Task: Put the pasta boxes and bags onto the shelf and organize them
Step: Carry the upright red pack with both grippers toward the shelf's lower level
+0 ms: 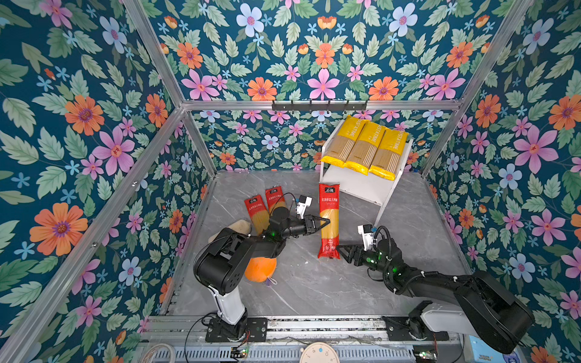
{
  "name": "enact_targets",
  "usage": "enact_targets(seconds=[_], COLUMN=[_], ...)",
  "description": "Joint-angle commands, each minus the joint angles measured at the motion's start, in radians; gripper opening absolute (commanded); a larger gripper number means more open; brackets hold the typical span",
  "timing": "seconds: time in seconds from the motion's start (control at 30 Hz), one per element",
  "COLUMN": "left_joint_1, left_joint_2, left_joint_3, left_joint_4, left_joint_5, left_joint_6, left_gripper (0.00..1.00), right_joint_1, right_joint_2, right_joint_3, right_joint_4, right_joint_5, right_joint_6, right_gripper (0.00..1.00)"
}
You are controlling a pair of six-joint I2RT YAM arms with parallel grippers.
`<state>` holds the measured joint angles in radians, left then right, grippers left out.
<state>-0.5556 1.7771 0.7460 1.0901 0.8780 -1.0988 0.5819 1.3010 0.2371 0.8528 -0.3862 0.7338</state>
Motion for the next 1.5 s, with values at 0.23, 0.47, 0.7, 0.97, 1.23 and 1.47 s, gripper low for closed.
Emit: enact_targets(seconds=[0.23, 0.47, 0.7, 0.97, 1.23, 1.47], left_joint_1=[-0.004, -0.001, 0.020, 0.047, 0.094, 0.142], left_joint_2=[0.081, 0.138, 0.190, 0.249, 0.223, 0.140], left_joint_3=[0.137, 0.248, 0.394, 0.504, 0.493, 0.395], left_joint_4=[0.115, -0.057, -0.289, -0.320, -0.324, -0.313], left_joint_5=[0.042, 0.026, -0.038, -0.048, -0.040, -0.052], left_joint_6=[-0.034, 0.033, 0.125, 0.103, 0.107, 0.116], left_gripper=[0.11, 0.11, 0.16, 0.19, 0.41, 0.48], right_joint_1=[0.003, 0.002, 0.002, 0.000, -0.036, -0.037], right_joint_2=[0.120, 0.175, 0.141, 0.052, 0.130, 0.184], right_joint_3=[-0.001, 0.015, 0.068, 0.187, 0.290, 0.351], right_joint_4=[0.364, 0.465, 0.421, 0.193, 0.224, 0.249], right_joint_5=[-0.091, 0.029, 0.146, 0.262, 0.289, 0.349], right_joint_6=[0.113, 0.164, 0.189, 0.110, 0.110, 0.142], right_gripper=[0.56, 0.31, 0.16, 0.08, 0.04, 0.03])
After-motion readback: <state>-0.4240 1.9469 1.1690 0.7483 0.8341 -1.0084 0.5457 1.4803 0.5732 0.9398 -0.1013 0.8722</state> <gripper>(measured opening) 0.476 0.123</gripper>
